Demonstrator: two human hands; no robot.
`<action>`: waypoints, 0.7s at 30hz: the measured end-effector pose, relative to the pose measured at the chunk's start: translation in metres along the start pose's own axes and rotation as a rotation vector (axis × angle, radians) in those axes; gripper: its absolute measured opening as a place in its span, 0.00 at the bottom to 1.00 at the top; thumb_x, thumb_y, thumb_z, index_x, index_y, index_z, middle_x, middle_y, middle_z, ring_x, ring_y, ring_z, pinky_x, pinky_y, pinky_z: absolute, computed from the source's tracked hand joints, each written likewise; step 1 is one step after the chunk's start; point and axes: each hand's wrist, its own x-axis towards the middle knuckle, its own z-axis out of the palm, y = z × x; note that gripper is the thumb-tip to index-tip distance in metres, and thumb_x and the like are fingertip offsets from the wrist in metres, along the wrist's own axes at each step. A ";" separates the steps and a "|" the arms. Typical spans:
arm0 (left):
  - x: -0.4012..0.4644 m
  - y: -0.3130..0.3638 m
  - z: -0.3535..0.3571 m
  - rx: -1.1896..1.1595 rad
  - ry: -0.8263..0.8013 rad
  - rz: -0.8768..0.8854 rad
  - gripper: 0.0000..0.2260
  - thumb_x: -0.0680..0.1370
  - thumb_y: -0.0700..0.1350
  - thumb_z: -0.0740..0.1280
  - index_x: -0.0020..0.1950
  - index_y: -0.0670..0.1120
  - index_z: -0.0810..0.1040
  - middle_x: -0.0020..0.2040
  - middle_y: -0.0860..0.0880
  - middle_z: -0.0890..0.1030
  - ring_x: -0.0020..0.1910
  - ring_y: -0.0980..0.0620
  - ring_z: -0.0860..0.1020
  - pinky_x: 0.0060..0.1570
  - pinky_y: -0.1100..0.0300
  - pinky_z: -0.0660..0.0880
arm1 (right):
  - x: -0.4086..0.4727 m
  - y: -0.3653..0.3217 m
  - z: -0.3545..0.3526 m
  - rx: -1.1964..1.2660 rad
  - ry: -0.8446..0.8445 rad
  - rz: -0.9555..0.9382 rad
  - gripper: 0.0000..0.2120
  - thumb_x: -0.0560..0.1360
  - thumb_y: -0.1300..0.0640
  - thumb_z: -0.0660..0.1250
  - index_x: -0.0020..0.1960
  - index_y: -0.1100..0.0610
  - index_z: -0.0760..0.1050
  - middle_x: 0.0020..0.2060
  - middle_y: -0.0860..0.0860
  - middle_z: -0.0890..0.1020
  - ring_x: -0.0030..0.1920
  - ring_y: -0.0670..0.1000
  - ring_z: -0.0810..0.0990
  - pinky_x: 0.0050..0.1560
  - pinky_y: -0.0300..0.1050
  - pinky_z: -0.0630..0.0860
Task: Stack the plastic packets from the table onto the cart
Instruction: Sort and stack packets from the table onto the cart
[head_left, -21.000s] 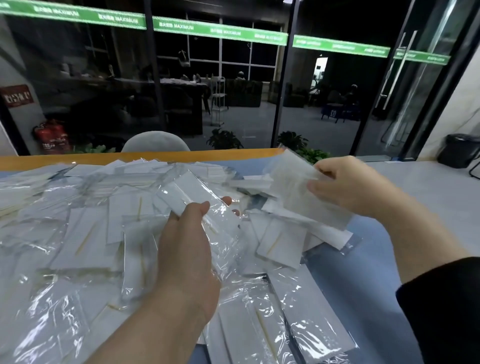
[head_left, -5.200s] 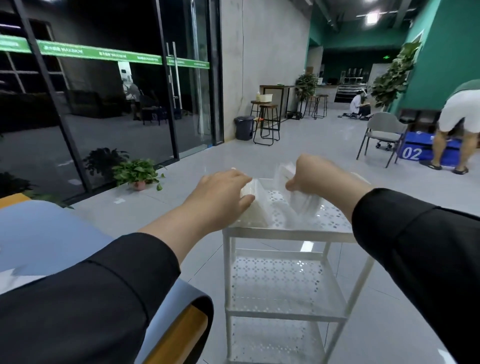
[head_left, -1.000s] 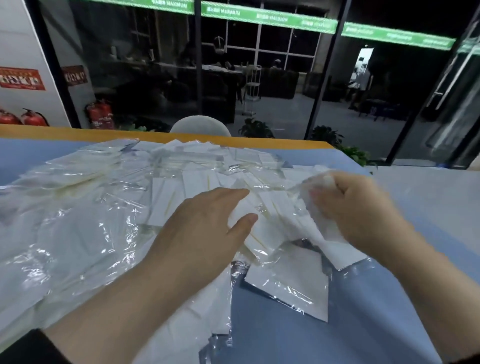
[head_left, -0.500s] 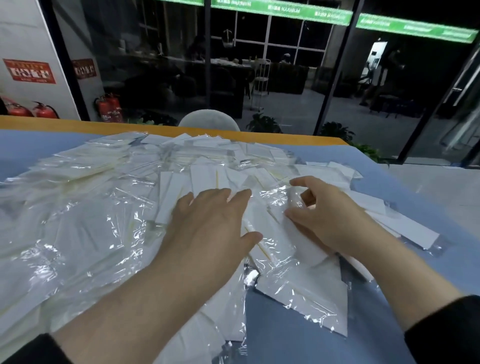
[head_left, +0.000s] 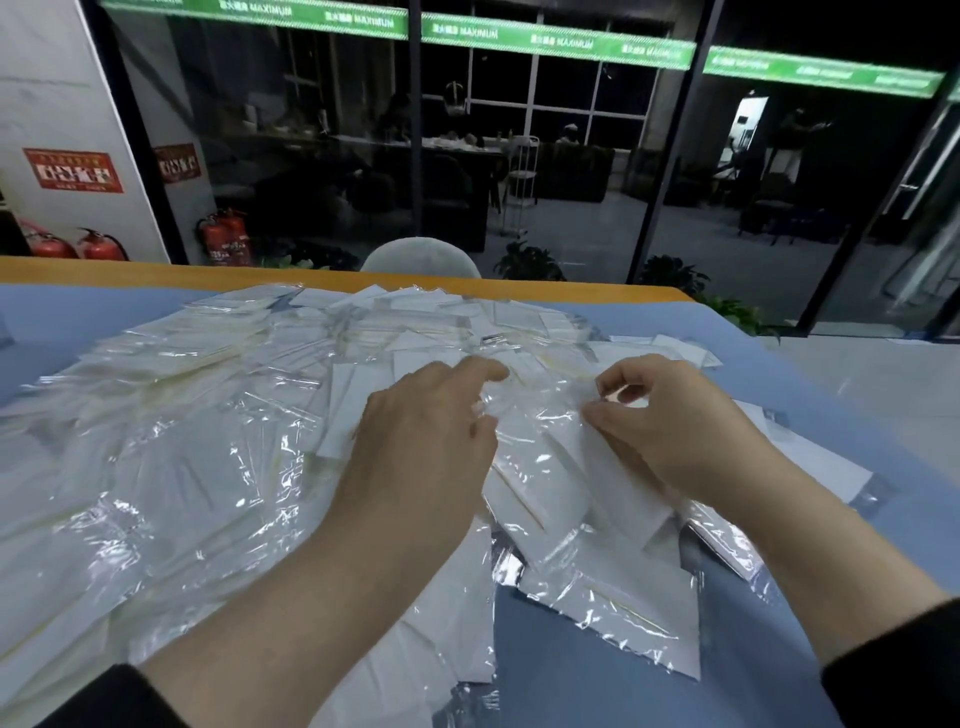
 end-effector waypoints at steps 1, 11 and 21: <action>0.000 0.001 -0.002 -0.116 0.051 -0.023 0.15 0.80 0.42 0.67 0.64 0.58 0.78 0.48 0.56 0.78 0.49 0.58 0.76 0.55 0.61 0.72 | 0.000 -0.001 -0.001 0.002 0.033 -0.013 0.04 0.77 0.49 0.71 0.45 0.46 0.78 0.43 0.42 0.81 0.32 0.42 0.76 0.31 0.35 0.70; 0.005 0.002 -0.006 -0.642 0.203 -0.234 0.14 0.78 0.39 0.72 0.54 0.59 0.81 0.42 0.58 0.79 0.33 0.55 0.78 0.33 0.64 0.75 | -0.015 -0.026 -0.011 0.824 0.275 -0.171 0.05 0.79 0.61 0.69 0.48 0.54 0.82 0.35 0.49 0.83 0.36 0.46 0.79 0.38 0.37 0.76; -0.001 0.020 -0.001 -1.090 0.163 -0.357 0.11 0.77 0.53 0.68 0.54 0.48 0.82 0.46 0.48 0.86 0.44 0.51 0.85 0.50 0.53 0.83 | -0.021 -0.036 0.023 0.703 -0.008 -0.089 0.05 0.81 0.57 0.67 0.46 0.53 0.76 0.27 0.46 0.74 0.26 0.47 0.67 0.27 0.38 0.65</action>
